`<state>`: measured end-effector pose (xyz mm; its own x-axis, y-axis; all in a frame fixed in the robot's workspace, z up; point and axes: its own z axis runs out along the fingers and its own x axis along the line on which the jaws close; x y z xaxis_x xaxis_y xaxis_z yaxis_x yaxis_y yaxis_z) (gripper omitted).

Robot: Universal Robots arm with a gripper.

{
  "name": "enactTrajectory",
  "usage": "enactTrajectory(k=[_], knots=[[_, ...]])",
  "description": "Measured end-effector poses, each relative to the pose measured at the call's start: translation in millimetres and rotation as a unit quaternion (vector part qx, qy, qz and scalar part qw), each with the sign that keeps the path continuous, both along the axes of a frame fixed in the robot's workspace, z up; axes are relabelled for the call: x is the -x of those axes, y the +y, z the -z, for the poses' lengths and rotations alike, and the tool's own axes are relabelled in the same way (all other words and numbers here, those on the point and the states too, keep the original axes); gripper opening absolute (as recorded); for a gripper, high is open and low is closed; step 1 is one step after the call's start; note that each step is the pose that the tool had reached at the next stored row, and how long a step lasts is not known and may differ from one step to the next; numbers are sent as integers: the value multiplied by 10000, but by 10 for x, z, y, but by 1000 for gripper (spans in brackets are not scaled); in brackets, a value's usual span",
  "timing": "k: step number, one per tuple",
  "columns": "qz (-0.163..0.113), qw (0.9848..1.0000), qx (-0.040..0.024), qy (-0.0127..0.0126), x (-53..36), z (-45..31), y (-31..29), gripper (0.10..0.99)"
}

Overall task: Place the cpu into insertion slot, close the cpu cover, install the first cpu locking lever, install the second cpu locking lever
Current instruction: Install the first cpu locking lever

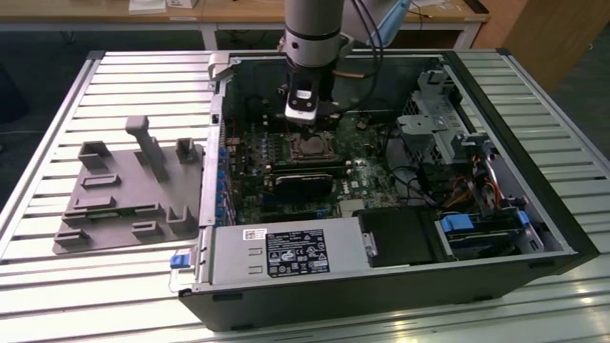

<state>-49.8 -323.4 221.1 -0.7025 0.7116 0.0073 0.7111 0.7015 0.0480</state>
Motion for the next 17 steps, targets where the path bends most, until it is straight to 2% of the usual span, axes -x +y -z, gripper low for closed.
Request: enactTrajectory(k=[4, 8, 12, 17], knots=[[-356, 9994, 23, -1, 0, 1, 1, 102], [-696, 9976, 73, 1, 0, 1, 0, 102], [-1022, 9947, 124, 2, 0, 1, 0, 102], [-1434, 9895, 189, 4, 0, 1, 0, 102]])
